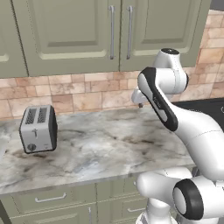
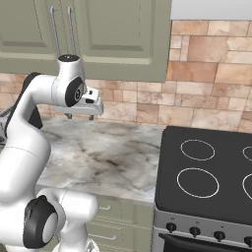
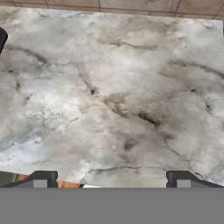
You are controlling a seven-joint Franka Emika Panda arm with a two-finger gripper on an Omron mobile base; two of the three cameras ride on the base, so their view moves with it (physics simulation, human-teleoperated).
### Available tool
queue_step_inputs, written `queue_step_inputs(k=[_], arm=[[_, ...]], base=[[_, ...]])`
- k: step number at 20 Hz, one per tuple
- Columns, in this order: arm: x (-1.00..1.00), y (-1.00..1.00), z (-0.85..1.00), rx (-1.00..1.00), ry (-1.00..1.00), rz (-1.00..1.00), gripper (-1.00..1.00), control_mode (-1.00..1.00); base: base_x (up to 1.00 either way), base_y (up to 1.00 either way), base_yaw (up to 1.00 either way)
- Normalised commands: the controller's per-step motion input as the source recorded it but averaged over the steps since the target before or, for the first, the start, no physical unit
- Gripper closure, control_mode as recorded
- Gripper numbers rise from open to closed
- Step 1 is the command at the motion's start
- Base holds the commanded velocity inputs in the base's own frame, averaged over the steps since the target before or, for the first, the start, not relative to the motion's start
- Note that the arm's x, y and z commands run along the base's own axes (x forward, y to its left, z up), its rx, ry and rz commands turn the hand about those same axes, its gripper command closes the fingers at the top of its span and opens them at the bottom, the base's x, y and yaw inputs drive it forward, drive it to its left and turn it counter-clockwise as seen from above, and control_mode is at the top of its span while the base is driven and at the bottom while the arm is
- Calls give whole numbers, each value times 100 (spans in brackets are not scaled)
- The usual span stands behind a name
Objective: Navigate to the dishwasher.
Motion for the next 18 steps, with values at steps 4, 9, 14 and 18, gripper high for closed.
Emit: queue_step_inputs(k=[4, 9, 14, 18], arm=[[0, 0, 0, 0, 0, 0, -100, 100], [0, 0, 0, 0, 0, 0, -100, 100], [0, 0, 0, 0, 0, 0, -100, 100], [0, 0, 0, 0, 0, 0, -100, 100]], base=[[-51, -5, 0], [-58, -14, 2], [-58, -14, 4], [-48, -12, 9]])
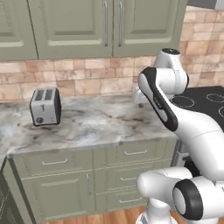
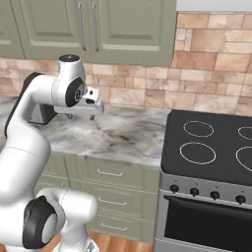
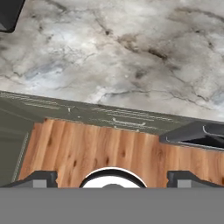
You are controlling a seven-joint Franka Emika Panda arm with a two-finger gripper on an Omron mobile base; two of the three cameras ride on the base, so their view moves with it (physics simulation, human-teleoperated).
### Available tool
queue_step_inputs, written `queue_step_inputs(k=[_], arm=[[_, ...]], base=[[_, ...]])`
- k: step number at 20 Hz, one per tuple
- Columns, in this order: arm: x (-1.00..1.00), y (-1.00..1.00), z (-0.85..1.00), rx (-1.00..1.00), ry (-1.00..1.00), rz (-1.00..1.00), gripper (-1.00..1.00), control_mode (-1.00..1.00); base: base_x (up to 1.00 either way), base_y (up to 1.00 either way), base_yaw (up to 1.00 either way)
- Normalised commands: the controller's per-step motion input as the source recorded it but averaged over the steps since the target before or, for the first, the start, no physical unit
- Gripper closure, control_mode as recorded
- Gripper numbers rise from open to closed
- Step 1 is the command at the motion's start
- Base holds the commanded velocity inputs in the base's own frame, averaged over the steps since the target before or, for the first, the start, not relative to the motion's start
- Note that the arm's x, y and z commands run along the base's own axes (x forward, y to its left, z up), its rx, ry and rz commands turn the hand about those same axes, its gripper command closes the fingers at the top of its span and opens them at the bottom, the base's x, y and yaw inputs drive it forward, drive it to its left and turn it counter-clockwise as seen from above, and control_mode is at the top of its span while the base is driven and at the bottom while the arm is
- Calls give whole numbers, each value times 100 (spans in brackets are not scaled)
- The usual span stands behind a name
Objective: Navigate to the dishwasher.
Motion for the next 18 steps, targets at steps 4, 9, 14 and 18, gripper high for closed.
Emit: queue_step_inputs(k=[4, 9, 14, 18], arm=[[0, 0, 0, 0, 0, 0, -100, 100], [0, 0, 0, 0, 0, 0, -100, 100], [0, 0, 0, 0, 0, 0, -100, 100], [0, 0, 0, 0, 0, 0, -100, 100]], base=[[-38, -6, 28], [-41, -12, 56], [-51, -3, 73], [-44, 0, 91]])
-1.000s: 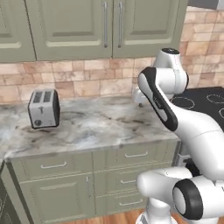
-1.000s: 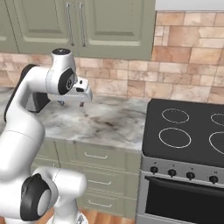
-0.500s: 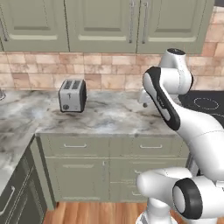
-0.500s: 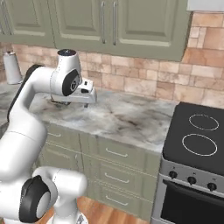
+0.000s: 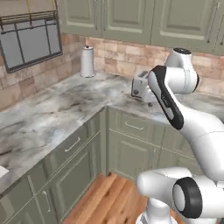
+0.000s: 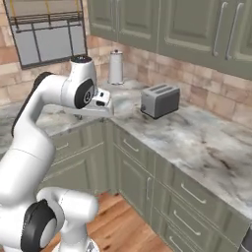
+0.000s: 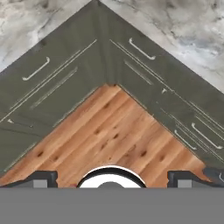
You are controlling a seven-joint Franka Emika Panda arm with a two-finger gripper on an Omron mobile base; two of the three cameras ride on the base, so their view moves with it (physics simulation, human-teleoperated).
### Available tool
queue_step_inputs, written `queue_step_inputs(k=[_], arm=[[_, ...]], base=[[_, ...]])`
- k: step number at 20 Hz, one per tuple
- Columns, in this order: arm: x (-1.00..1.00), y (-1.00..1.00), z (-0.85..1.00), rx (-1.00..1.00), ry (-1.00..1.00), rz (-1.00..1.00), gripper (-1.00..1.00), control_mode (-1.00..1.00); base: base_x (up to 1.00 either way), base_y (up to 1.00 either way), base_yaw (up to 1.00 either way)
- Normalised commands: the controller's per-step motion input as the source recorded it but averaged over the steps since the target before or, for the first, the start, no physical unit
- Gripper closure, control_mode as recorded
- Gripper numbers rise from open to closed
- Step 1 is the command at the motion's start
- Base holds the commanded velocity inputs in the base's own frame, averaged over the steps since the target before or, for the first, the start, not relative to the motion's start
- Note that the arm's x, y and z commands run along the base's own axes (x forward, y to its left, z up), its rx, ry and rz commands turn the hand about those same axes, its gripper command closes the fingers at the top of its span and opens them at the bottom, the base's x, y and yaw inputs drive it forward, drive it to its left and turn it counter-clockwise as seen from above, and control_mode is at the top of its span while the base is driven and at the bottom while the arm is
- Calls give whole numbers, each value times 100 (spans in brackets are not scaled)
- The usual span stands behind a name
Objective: Navigate to the dishwasher.
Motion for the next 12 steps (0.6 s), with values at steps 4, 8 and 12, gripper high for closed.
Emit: queue_step_inputs(k=[4, 8, 12], arm=[[0, 0, 0, 0, 0, 0, -100, 100], [0, 0, 0, 0, 0, 0, -100, 100], [0, 0, 0, 0, 0, 0, -100, 100]], base=[[-49, 4, 100], [-38, 5, 100], [-23, 0, 100]])
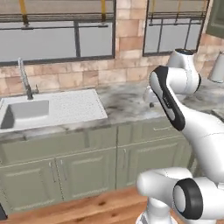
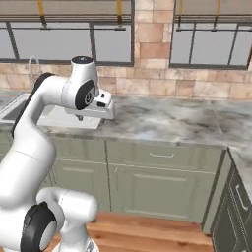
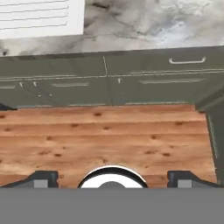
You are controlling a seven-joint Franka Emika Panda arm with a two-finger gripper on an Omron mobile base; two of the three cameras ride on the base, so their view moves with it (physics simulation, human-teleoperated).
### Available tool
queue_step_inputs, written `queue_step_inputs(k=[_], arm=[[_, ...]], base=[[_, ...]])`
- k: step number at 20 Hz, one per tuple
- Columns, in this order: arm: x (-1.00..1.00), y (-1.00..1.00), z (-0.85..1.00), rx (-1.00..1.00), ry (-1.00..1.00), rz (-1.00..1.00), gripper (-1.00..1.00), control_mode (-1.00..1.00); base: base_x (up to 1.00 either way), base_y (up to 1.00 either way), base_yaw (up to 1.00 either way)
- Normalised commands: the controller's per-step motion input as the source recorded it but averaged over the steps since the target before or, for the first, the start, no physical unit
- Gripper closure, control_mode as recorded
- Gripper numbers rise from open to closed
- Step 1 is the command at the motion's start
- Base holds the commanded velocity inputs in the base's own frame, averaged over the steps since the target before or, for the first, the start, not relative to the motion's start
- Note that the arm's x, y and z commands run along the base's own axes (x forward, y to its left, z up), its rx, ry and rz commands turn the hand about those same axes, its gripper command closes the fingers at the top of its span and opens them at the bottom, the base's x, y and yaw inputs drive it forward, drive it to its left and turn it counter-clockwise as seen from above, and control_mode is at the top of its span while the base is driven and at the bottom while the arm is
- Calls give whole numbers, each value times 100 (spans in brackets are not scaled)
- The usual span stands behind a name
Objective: Navigate to the dishwasher.
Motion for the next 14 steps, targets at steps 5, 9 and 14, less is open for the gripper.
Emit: queue_step_inputs(k=[5, 9, 14], arm=[[0, 0, 0, 0, 0, 0, -100, 100], [0, 0, 0, 0, 0, 0, -100, 100], [0, 0, 0, 0, 0, 0, -100, 100]], base=[[-19, 0, 100], [-19, 0, 100], [-14, 0, 99]])
